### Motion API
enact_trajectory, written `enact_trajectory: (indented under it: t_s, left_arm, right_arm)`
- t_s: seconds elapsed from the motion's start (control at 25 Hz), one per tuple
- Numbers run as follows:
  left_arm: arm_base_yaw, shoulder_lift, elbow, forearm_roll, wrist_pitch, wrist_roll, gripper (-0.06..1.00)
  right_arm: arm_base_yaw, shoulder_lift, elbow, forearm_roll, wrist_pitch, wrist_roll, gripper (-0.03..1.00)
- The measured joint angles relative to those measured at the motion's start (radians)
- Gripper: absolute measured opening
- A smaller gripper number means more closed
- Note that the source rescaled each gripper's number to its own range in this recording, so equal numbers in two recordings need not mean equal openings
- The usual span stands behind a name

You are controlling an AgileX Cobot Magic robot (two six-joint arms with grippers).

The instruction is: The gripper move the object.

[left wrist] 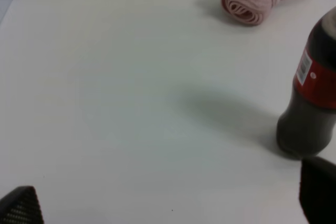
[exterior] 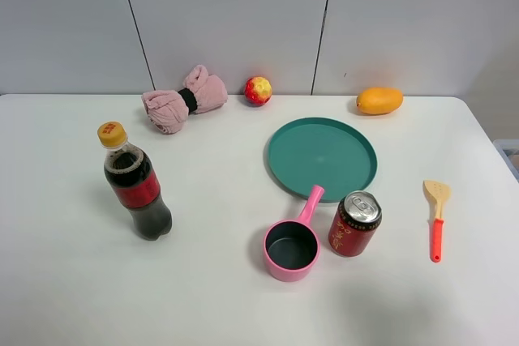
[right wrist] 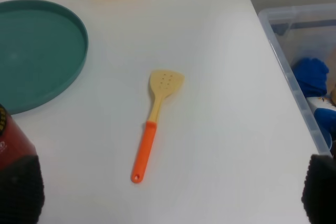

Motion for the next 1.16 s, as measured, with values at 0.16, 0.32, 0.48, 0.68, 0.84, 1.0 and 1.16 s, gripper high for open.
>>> enact_trajectory:
  t_s: [0.16, 0.32, 0.48, 0.68, 0.84, 1.0, 1.16]
  left_arm:
    - [0.0, 0.0, 0.0, 0.0, 0.0, 0.0, 0.98]
    - [0.0, 0.0, 0.0, 0.0, -0.001, 0.0, 0.98]
    - [0.0, 0.0, 0.0, 0.0, -0.001, 0.001, 0.98]
    - [0.0, 0.0, 0.0, 0.0, -0.001, 0.001, 0.98]
    - [0.0, 0.0, 0.0, 0.0, -0.001, 0.001, 0.98]
    - [0.0, 0.0, 0.0, 0.0, -0.001, 0.0, 0.98]
    - [0.0, 0.0, 0.0, 0.0, -0.001, 0.0, 0.98]
  right_arm:
    - [0.0, 0.0, 0.0, 0.0, 0.0, 0.0, 1.0]
    - [0.0, 0.0, 0.0, 0.0, 0.0, 0.0, 1.0]
    - [0.0, 0.0, 0.0, 0.0, 0.0, 0.0, 1.0]
    - [0.0, 0.0, 0.0, 0.0, 0.0, 0.0, 1.0]
    - [0.0, 0.0, 0.0, 0.0, 0.0, 0.0, 1.0]
    - [0.0, 0.0, 0.0, 0.0, 0.0, 0.0, 1.0]
    - [0.0, 0.0, 0.0, 0.0, 0.0, 0.0, 1.0]
